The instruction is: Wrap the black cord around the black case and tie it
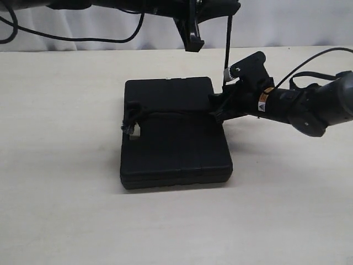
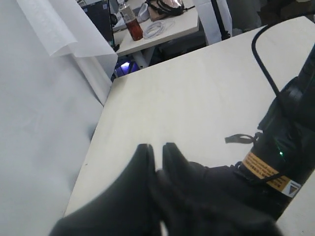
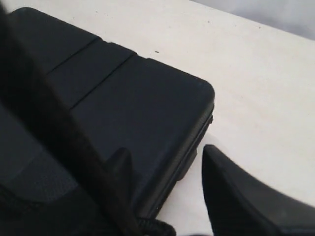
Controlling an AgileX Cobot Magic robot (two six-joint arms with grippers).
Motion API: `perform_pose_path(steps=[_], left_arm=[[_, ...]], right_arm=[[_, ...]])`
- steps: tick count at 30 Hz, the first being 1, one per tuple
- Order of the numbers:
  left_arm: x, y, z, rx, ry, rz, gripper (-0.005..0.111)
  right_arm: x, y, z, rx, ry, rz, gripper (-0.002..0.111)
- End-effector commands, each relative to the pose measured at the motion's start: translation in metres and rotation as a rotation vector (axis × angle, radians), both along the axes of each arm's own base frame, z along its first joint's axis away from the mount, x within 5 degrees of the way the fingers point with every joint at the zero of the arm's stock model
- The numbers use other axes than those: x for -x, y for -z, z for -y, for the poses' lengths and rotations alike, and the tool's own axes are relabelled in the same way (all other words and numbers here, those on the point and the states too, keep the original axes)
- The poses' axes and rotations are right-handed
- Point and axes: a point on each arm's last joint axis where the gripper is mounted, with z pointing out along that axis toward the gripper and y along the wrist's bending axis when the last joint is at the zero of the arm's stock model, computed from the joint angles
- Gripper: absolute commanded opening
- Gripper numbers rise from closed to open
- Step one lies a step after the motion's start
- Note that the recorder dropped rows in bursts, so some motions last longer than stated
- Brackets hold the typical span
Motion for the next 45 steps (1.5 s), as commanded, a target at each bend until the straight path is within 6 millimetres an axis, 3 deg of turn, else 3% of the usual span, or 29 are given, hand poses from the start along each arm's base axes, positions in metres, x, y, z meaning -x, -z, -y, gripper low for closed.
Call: perform_pose_path(steps=[1, 10, 18, 21, 24, 27, 31, 38, 45], left_arm=[[0.003, -0.020, -0.001, 0.071, -0.009, 0.013, 0.000], [0.002, -0.010, -0.001, -0.003, 0.002, 0.016, 0.000], [0.000, 0.004, 0.000, -0.061, 0.013, -0.024, 0.000], [0.002, 0.006, -0.001, -0.082, 0.026, -0.035, 0.000], [0.002, 0.008, -0.001, -0.106, 0.035, -0.027, 0.000], [-0.002, 0.012, -0.002, -0.106, -0.012, -0.063, 0.001], [-0.004, 0.017, -0.004, -0.168, -0.033, -0.048, 0.017], [-0.004, 0.026, -0.008, -0.277, -0.037, -0.050, 0.064], [-0.003, 0.055, -0.018, -0.527, 0.009, -0.089, 0.067]], right_arm=[[-0.003, 0.005, 0.003, 0.044, 0.012, -0.029, 0.043], [0.002, -0.033, -0.002, -0.005, -0.030, 0.056, 0.043], [0.008, -0.046, -0.005, -0.079, -0.050, 0.084, 0.043], [0.008, -0.046, -0.005, -0.078, -0.053, 0.084, 0.029], [0.009, -0.046, -0.006, -0.060, -0.077, 0.086, 0.005], [0.009, -0.046, -0.006, -0.060, -0.077, 0.086, 0.004], [0.010, -0.052, -0.004, -0.051, -0.063, 0.093, 0.004], [0.009, -0.059, 0.003, -0.043, 0.018, 0.074, 0.004], [0.003, -0.057, 0.029, -0.127, 0.208, 0.012, 0.004]])
